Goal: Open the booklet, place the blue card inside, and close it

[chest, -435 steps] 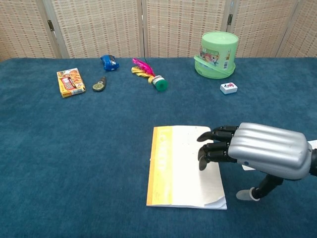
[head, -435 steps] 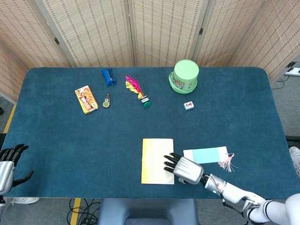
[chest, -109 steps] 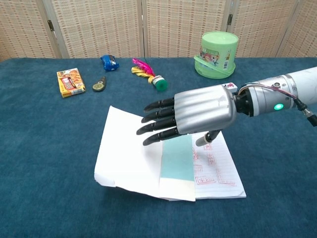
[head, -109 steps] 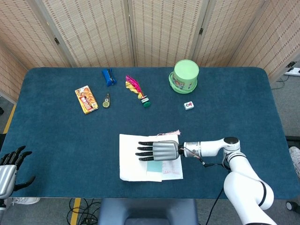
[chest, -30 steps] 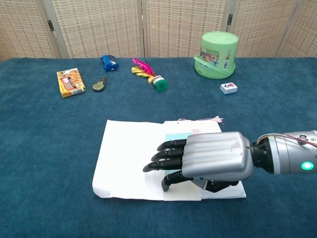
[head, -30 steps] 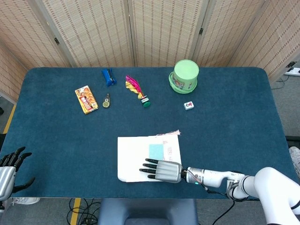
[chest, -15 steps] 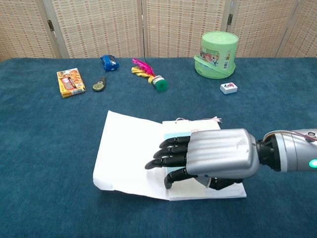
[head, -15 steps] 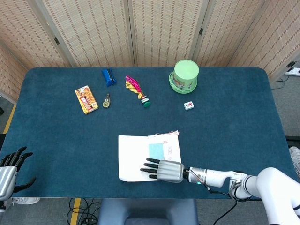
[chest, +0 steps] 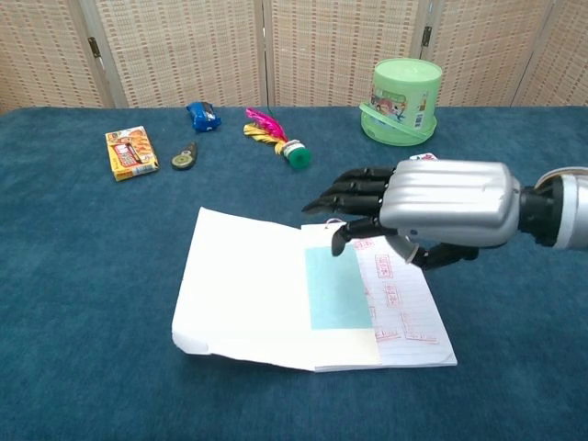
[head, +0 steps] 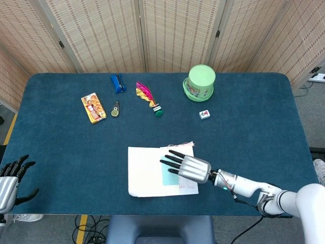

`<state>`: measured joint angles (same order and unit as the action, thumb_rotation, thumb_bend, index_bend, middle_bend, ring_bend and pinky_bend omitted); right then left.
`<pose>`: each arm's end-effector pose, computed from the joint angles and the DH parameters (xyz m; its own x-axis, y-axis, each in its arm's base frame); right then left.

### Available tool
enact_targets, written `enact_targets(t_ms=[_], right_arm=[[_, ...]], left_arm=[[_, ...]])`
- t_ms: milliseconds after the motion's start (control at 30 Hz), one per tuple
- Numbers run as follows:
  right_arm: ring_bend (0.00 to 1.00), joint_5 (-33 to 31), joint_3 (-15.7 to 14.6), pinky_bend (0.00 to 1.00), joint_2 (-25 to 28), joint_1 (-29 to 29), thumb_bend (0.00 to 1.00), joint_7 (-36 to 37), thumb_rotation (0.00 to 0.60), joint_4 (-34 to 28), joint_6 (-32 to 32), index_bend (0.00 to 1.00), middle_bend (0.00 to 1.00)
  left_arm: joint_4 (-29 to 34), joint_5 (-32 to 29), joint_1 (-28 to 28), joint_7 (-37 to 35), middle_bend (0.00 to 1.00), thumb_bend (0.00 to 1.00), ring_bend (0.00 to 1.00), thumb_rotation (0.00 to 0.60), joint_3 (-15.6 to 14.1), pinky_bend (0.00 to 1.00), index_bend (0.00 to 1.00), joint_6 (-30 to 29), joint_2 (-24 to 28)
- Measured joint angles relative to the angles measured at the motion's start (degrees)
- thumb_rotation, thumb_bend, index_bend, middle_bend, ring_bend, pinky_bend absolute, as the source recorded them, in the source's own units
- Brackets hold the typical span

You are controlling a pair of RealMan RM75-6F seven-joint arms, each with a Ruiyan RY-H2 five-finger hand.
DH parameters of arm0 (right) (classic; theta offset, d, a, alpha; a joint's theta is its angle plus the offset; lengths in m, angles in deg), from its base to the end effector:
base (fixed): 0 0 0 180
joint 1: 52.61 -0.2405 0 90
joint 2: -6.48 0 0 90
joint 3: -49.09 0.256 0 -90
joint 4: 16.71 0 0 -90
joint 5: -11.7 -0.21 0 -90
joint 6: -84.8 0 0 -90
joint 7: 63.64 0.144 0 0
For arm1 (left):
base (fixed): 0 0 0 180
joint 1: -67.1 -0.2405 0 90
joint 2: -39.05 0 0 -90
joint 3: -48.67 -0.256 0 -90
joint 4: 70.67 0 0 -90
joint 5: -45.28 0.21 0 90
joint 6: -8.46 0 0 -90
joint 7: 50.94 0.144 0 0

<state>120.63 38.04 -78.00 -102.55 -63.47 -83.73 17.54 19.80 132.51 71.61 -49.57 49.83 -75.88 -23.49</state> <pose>-0.1664 -0.3116 -0.0080 0.7402 0.0826 0.6673 -0.2436 -0.8920 0.3807 -0.3211 0.1734 0.1645 0.4742 0.0423 0.8794 0.8804 -0.0230 -0.4736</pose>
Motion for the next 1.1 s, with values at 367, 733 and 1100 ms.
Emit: enact_targets(t_ms=[367,733,1100], right_arm=[[0.00,-9.56,2.36,0.00,9.97,8.01,0.26,-11.54,0.600,-9.99,-1.35,0.03,0.00],[0.00,-17.51,4.89,0.00,16.51,17.39,0.16,-18.81,0.600,-18.29,-6.27,0.00,0.00],[0.00,-18.32,5.88,0.00,17.47,22.43,0.15,-19.43,0.600,-18.92,-8.34,0.00,0.00]], left_arm=[[-7.65,5.03,7.77,-0.66,0.12,0.22,0.17,0.600,1.36,0.19,0.20,5.57,-3.35],[-16.59,12.02,18.24,-0.56,0.09,0.22,0.17,0.600,0.92,0.19,0.04,13.19,-12.07],[-22.63,13.07,25.90,1.91,0.03,0.22,0.11,0.600,1.19,0.19,0.00,18.96,-23.14]])
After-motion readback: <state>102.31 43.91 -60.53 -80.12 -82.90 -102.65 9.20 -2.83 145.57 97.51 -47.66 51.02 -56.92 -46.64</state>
